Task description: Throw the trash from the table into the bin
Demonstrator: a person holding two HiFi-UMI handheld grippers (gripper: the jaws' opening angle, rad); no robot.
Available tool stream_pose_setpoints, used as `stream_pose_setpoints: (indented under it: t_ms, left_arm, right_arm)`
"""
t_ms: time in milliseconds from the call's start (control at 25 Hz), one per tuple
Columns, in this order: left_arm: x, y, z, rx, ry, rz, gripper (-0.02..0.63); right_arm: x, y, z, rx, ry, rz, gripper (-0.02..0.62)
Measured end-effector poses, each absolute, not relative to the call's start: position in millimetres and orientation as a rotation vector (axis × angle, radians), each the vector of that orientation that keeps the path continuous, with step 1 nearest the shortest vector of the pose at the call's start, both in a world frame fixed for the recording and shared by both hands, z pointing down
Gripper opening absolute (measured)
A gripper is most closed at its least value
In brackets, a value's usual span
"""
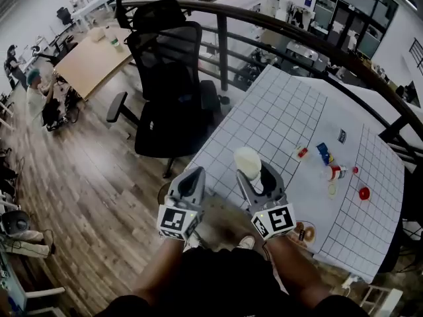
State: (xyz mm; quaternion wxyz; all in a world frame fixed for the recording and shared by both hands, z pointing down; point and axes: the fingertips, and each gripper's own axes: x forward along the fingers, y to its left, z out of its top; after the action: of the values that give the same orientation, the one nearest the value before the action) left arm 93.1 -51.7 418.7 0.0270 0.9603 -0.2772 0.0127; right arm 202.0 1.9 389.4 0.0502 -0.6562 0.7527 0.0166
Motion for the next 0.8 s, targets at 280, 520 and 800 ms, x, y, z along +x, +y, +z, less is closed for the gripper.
stream_pose_setpoints:
  t_ms: [280,520,800]
  left_arm:
    - [-14,-101,433,2.870,-1.073,0.065,0.018]
    - [-86,-124,466,2.774,-1.192,0.149,0.018]
    - [-142,-145,521,2.691,-1.236,0.224,0.018]
  right_arm:
    - [101,-63,410,-1.836,2.439,-0.019,0.250]
    - [28,-107,452,-1.725,2.551,-0.158,0.250]
    - [-38,-140,517,-1.668,2.689,-0.293,0.250]
